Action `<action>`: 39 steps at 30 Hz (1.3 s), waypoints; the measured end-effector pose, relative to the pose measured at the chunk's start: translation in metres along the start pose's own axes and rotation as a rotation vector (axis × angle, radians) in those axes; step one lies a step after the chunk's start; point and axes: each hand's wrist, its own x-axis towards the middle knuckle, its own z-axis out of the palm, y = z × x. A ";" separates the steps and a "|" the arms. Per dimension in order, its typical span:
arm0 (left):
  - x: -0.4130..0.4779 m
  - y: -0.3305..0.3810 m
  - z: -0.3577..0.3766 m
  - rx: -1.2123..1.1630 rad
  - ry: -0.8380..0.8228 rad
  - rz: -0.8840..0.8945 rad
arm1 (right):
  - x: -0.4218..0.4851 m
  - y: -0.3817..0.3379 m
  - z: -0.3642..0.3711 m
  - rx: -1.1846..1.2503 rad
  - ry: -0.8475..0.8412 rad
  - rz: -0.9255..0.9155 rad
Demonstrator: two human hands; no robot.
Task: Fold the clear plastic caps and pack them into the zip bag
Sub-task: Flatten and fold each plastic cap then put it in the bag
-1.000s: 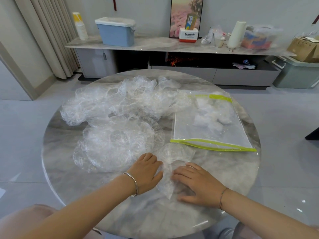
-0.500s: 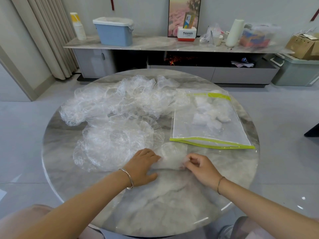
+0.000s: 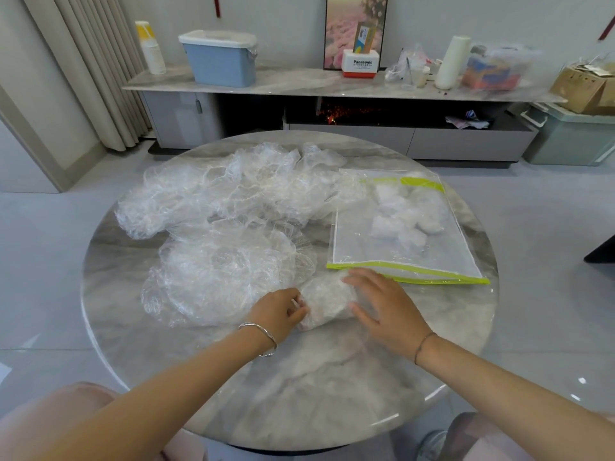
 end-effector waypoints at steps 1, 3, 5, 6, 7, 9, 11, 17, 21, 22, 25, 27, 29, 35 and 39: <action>0.000 0.000 0.001 -0.003 -0.003 -0.018 | -0.001 0.002 0.002 -0.091 -0.040 -0.092; 0.002 0.000 0.002 -0.006 -0.009 -0.045 | -0.002 0.003 0.006 -0.191 -0.163 -0.156; 0.002 0.002 0.001 -0.007 -0.019 -0.054 | -0.003 0.003 0.009 -0.210 -0.313 -0.126; 0.001 0.003 0.000 0.003 -0.025 -0.051 | -0.003 0.004 0.012 -0.214 -0.359 -0.117; 0.000 0.005 -0.001 0.027 -0.023 -0.040 | -0.002 0.006 0.013 -0.227 -0.407 -0.099; -0.003 0.008 -0.001 0.174 0.062 0.043 | 0.002 0.007 0.014 -0.265 -0.497 -0.060; -0.005 0.010 -0.003 0.366 0.236 0.259 | 0.006 0.008 0.016 -0.273 -0.534 -0.056; -0.008 -0.002 0.004 0.626 0.118 0.476 | 0.013 0.008 0.019 -0.263 -0.448 -0.062; -0.008 -0.003 0.001 0.619 -0.003 0.469 | 0.014 0.009 0.025 -0.228 -0.204 -0.190; -0.009 -0.001 0.000 0.617 -0.006 0.478 | 0.014 0.010 0.026 -0.215 -0.181 -0.223; -0.009 -0.002 0.002 0.593 -0.012 0.538 | 0.013 0.011 0.025 -0.210 -0.167 -0.276; -0.010 -0.003 0.003 0.570 0.008 0.567 | 0.012 0.013 0.024 -0.223 -0.148 -0.281; -0.010 -0.001 0.002 0.547 0.052 0.583 | 0.012 0.015 0.023 -0.189 -0.136 -0.248; -0.005 0.002 -0.002 0.415 0.126 0.448 | 0.009 0.013 0.017 0.149 -0.128 0.133; -0.009 0.009 -0.005 0.192 0.148 0.247 | 0.011 0.008 0.017 0.477 -0.088 0.418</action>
